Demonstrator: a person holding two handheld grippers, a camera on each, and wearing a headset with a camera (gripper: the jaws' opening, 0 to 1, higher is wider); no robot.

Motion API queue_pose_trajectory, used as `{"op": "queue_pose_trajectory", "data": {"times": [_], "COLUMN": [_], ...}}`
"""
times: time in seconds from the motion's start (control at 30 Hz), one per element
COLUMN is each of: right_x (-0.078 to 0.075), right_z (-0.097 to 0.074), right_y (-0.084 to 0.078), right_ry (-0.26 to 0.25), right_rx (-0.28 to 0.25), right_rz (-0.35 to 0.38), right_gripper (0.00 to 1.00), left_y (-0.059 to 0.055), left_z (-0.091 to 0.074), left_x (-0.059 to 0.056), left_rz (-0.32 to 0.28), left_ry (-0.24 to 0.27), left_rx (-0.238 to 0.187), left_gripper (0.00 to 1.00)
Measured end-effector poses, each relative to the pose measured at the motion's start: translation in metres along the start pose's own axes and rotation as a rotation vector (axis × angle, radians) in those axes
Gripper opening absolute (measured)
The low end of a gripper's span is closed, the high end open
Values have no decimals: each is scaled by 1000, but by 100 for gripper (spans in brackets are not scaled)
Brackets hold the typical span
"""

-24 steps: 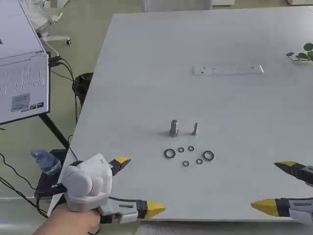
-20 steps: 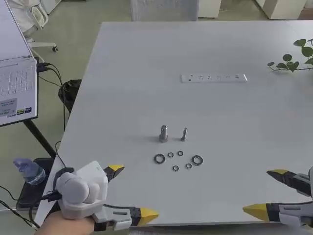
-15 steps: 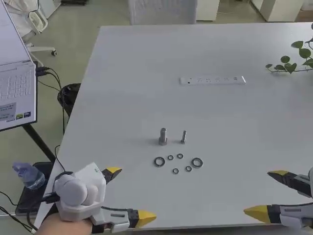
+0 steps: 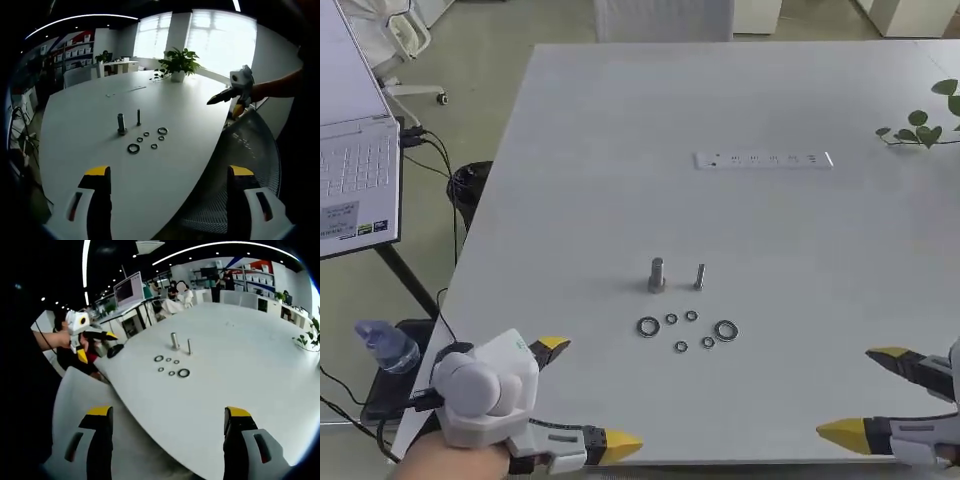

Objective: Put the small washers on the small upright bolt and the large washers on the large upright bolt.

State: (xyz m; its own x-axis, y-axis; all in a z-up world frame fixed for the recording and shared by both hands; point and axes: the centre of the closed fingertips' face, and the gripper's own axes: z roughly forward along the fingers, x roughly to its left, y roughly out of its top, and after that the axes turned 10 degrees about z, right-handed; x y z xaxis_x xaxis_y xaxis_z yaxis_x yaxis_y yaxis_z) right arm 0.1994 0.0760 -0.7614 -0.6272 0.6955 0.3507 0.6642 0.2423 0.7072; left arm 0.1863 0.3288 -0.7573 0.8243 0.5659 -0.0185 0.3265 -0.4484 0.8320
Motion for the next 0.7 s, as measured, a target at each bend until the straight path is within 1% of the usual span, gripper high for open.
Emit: {"op": "queue_pose_trajectory", "data": {"times": [0.07,0.1,0.17,0.23,0.37,0.43,0.53,0.63,0.7], "right_x": [0,1,2,1,0,-1,0,-2,-3], "right_z": [1,2,6,8,10,11,15,19,23], "right_y": [4,4,6,9,17,23,29,29,28], "right_ry": [9,17,16,20,13,16,23,31,30], "right_rx": [-1,14,16,24,25,16,25,44,73], "right_rz": [3,5,-17,-15,-14,-14,-30,-38,-44], "right_gripper": [90,87,88,88,90,89,87,86,85], "left_y": [0,1,3,5,9,6,2,3,5], "left_z": [0,0,-1,0,2,4,5,4,4], "left_x": [0,1,1,2,-1,-3,-5,-6,-5], "left_rz": [22,26,22,22,-1,5,7,4,-4], "left_ry": [3,4,8,13,12,8,6,13,22], "left_rx": [11,9,6,3,-13,-3,12,13,5], "left_gripper": [97,97,97,96,95,95,95,94,94]}}
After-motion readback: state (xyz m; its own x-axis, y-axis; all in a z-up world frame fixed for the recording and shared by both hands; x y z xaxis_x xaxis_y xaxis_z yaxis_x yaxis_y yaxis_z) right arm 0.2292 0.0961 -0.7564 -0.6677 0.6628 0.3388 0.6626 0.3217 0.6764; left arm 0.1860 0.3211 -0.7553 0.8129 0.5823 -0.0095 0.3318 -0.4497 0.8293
